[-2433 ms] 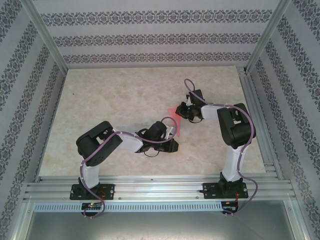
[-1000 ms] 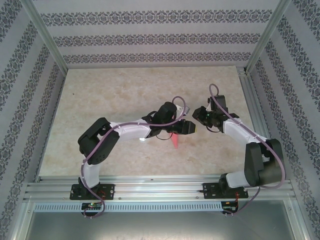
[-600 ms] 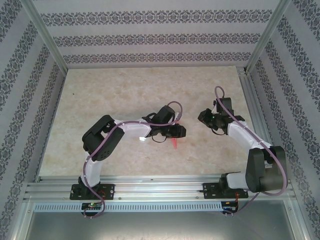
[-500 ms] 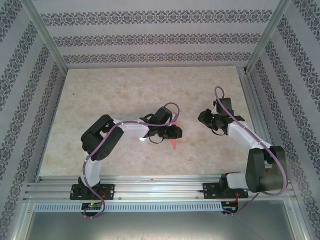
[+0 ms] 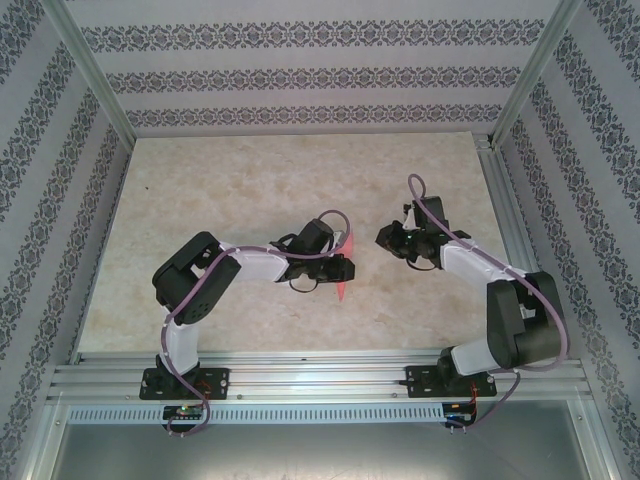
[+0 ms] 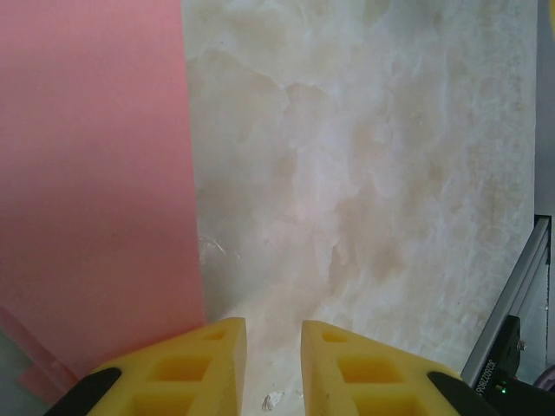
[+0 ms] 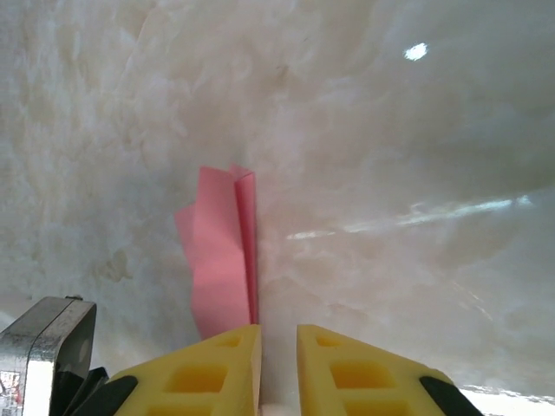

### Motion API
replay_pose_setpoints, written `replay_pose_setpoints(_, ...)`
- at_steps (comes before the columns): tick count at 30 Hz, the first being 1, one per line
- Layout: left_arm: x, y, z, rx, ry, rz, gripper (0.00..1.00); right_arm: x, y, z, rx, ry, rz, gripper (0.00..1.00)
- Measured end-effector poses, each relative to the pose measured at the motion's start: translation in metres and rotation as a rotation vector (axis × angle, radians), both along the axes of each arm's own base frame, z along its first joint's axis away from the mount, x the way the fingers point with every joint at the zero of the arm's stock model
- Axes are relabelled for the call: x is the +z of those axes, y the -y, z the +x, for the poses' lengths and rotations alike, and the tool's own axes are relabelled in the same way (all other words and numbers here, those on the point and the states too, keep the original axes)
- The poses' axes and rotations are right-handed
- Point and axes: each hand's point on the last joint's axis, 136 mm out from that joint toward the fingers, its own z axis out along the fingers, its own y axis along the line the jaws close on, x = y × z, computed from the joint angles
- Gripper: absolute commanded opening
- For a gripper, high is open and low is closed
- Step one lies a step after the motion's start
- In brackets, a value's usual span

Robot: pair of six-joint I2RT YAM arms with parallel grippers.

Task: Fold a paper plane with a square sheet of paper (fold left side to right side)
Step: Fold the wing for the fifth time at the center of the table.

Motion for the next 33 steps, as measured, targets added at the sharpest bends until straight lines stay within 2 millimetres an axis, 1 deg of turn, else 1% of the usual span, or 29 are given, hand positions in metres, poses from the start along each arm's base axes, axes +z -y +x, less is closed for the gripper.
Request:
replay_pose_setpoints(4, 0.001, 0.002, 0.0, -0.008, 0.006, -0.018, 0.24, -0.008, -0.026, -0.001, 0.031, -0.015, 0.032, 0.16)
replay_pose_setpoints(9, -0.002, 0.003, -0.001, -0.012, 0.002, -0.029, 0.2, -0.02, -0.047, 0.004, 0.04, -0.047, 0.06, 0.14)
replay_pose_setpoints(12, -0.007, 0.003, -0.001, -0.002, -0.007, -0.033, 0.18, -0.027, -0.057, 0.007, 0.041, -0.061, 0.072, 0.13)
replay_pose_setpoints(16, -0.008, 0.002, 0.0, 0.009, -0.004, -0.052, 0.17, -0.036, -0.071, 0.01, 0.049, -0.081, 0.088, 0.13)
replay_pose_setpoints(22, -0.009, 0.0, 0.001, 0.024, -0.001, -0.084, 0.16, -0.049, -0.084, 0.01, 0.066, -0.11, 0.102, 0.13)
replay_pose_setpoints(28, -0.009, -0.004, 0.001, 0.036, -0.001, -0.093, 0.14, -0.065, -0.088, 0.011, 0.071, -0.142, 0.092, 0.12)
replay_pose_setpoints(33, -0.01, -0.01, 0.003, 0.059, 0.011, -0.096, 0.12, -0.065, -0.093, 0.019, 0.097, -0.133, 0.086, 0.12)
